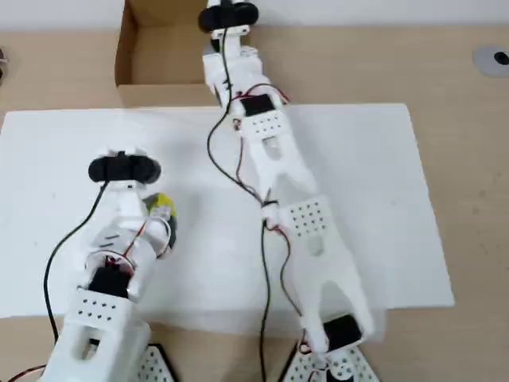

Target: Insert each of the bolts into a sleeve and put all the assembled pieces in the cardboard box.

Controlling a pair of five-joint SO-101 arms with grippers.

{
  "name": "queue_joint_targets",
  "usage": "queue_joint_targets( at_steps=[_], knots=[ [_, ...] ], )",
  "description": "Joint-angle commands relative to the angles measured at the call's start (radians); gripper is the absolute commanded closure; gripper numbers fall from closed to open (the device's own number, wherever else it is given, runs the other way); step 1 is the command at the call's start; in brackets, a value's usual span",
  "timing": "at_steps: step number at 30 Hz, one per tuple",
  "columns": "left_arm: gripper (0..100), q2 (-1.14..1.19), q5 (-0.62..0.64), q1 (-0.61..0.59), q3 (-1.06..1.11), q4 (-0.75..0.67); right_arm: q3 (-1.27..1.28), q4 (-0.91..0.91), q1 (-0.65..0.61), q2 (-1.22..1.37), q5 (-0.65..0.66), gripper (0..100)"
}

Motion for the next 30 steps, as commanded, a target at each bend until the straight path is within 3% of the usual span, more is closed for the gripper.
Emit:
queue_joint_targets(
  at_steps=[1,6,15,17,20,25,30],
  knots=[
    [99,-0.002,-0.008,0.009,-0.006,-0.018,-0.139,0.054,0.013,-0.004,-0.005,84.2],
    [99,-0.002,-0.008,0.009,-0.005,-0.018,-0.157,0.121,0.012,0.007,-0.005,72.1],
    [99,-0.004,-0.008,0.009,-0.005,-0.018,-0.171,0.201,0.016,-0.004,-0.009,71.0],
    [99,-0.004,-0.008,0.009,-0.005,-0.018,-0.237,0.331,0.012,-0.038,-0.009,76.5],
    [99,-0.004,-0.008,0.005,-0.005,-0.018,-0.392,0.548,-0.007,-0.099,-0.011,99.8],
    [99,-0.007,-0.006,0.005,-0.005,-0.014,-0.415,0.81,-0.002,-0.197,-0.003,98.9],
    [99,-0.005,-0.006,0.002,-0.041,0.069,-0.415,1.272,-0.005,-0.366,-0.003,98.9]
  ],
)
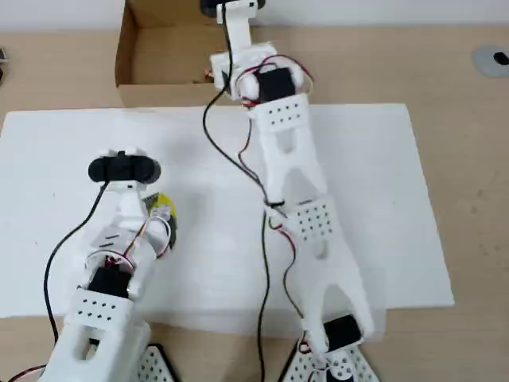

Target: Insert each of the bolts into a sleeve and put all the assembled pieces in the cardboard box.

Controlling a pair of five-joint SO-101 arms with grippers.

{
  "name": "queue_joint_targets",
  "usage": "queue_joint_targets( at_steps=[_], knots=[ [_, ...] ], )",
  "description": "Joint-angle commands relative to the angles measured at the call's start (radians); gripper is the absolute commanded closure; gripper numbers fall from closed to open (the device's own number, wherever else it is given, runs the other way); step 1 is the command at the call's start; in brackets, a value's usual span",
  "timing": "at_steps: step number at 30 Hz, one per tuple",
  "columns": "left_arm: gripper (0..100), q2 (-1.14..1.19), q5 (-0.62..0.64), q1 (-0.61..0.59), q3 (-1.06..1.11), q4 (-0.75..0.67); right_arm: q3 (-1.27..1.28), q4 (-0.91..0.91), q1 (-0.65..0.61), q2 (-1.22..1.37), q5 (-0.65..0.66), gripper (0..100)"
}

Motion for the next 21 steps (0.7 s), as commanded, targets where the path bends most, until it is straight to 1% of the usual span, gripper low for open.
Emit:
queue_joint_targets(
  at_steps=[1,3,6,8,11,14,16,18,21],
  knots=[
    [99,-0.008,-0.006,0.002,-0.061,0.103,-0.053,0.318,-0.002,-0.182,-0.005,98.9],
    [99,-0.012,0.003,0.003,-0.104,0.192,-0.054,0.31,0.03,-0.242,0.006,98.9],
    [99,-0.013,0.031,-0.008,-0.204,0.305,-0.033,0.315,0.03,-0.39,0.121,98.9],
    [99,-0.033,0.031,-0.009,-0.295,0.402,0.081,0.316,0.03,-0.496,0.129,98.9],
    [99,-0.101,0.009,-0.006,-0.359,0.512,0.443,0.316,0.042,-0.713,0.132,98.9],
    [99,-0.197,-0.041,-0.008,-0.358,0.572,0.894,0.313,0.048,-0.99,0.133,98.9],
    [99,-0.262,-0.044,-0.008,-0.354,0.615,1.179,0.311,0.048,-1.171,0.133,98.9],
    [99,-0.328,-0.038,-0.006,-0.33,0.643,1.432,0.31,0.048,-1.343,0.121,98.9],
    [99,-0.432,0.046,-0.012,-0.247,0.641,1.768,0.238,0.058,-1.573,0.06,98.9]
  ],
)
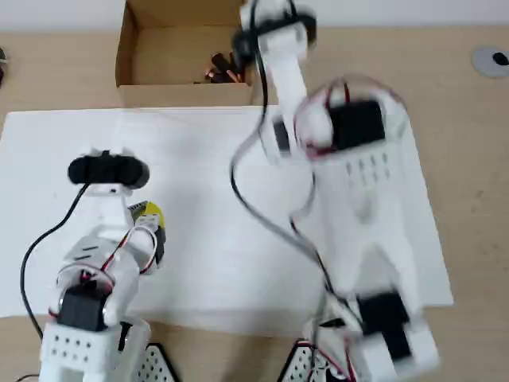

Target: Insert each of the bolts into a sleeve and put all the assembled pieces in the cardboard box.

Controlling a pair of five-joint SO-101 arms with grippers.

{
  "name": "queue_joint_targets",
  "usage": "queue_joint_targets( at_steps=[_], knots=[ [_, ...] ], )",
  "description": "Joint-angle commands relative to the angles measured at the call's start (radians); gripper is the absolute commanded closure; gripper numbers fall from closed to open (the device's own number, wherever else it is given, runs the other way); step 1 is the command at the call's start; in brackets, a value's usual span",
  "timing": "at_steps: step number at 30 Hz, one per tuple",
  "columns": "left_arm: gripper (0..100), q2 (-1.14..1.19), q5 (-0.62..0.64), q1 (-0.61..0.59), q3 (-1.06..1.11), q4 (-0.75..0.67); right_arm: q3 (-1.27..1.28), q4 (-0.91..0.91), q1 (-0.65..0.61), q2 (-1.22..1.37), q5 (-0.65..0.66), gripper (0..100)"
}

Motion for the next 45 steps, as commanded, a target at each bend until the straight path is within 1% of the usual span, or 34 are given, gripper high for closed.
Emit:
queue_joint_targets(
  at_steps=[1,3,5,7,10,12,15,20,22,25,30,32,45],
  knots=[
    [99,-0.124,0.083,-0.023,0.063,0.012,0.496,-0.103,0.045,-0.338,-0.049,98.9],
    [99,-0.202,0.095,-0.066,0.121,-0.008,0.694,-0.233,0.091,-0.483,-0.055,98.9],
    [99,-0.291,0.095,-0.084,0.181,-0.025,0.885,-0.373,0.154,-0.627,-0.052,98.9],
    [99,-0.349,0.095,-0.089,0.244,-0.023,1.064,-0.502,0.205,-0.769,-0.017,98.9],
    [99,-0.325,0.094,-0.091,0.304,-0.023,1.328,-0.686,0.263,-0.966,0.031,98.9],
    [99,-0.325,0.094,-0.091,0.319,-0.021,1.468,-0.776,0.295,-1.093,0.057,98.9],
    [99,-0.325,0.094,-0.091,0.339,-0.023,1.636,-0.856,0.312,-1.294,0.101,98.9],
    [99,-0.325,0.098,-0.091,0.411,-0.025,1.89,-0.858,0.315,-1.646,0.166,98.9],
    [99,-0.325,0.098,-0.087,0.408,-0.025,1.919,-0.81,0.311,-1.702,0.18,98.9],
    [99,-0.325,0.098,-0.087,0.41,-0.023,1.926,-0.792,0.309,-1.646,0.124,98.9],
    [99,-0.325,0.097,-0.087,0.41,-0.026,1.931,-0.775,0.314,-1.646,0.051,98.9],
    [99,-0.325,0.097,-0.087,0.41,-0.026,1.931,-0.749,0.314,-1.646,0.052,98.9],
    [99,-0.325,0.095,-0.087,0.411,-0.026,1.931,-0.747,0.314,-1.646,0.054,98.9]
  ],
)
